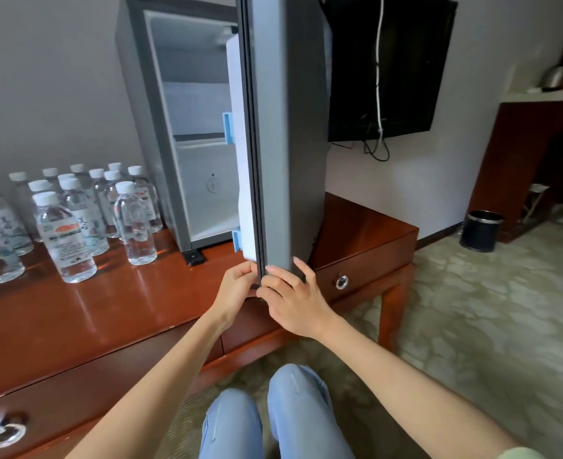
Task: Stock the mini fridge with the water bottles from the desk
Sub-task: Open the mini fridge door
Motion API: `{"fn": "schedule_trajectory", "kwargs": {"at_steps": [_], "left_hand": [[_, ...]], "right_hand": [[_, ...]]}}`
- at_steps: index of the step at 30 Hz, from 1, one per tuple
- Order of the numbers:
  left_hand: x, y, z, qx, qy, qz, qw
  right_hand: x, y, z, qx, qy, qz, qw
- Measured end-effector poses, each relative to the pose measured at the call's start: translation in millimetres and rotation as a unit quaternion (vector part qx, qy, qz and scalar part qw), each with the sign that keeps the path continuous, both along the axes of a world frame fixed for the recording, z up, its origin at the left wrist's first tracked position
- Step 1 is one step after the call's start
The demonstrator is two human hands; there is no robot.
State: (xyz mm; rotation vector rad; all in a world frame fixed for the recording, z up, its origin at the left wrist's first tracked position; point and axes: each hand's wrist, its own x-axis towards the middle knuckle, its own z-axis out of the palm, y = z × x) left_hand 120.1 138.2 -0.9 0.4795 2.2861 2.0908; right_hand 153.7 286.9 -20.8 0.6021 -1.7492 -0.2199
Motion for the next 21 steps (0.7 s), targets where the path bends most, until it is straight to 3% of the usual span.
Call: {"fn": "schedule_trajectory", "kwargs": {"at_steps": [12, 21], "left_hand": [[18, 66, -4, -0.003, -0.010, -0.099, 0.995], [36, 137, 2, -0.007, -0.042, -0.204, 0.978]], "right_hand": [[38, 79, -6, 0.014, -0.002, -0.031, 0.999], [84, 159, -14, -0.087, -0.070, -0.179, 0.978]]}}
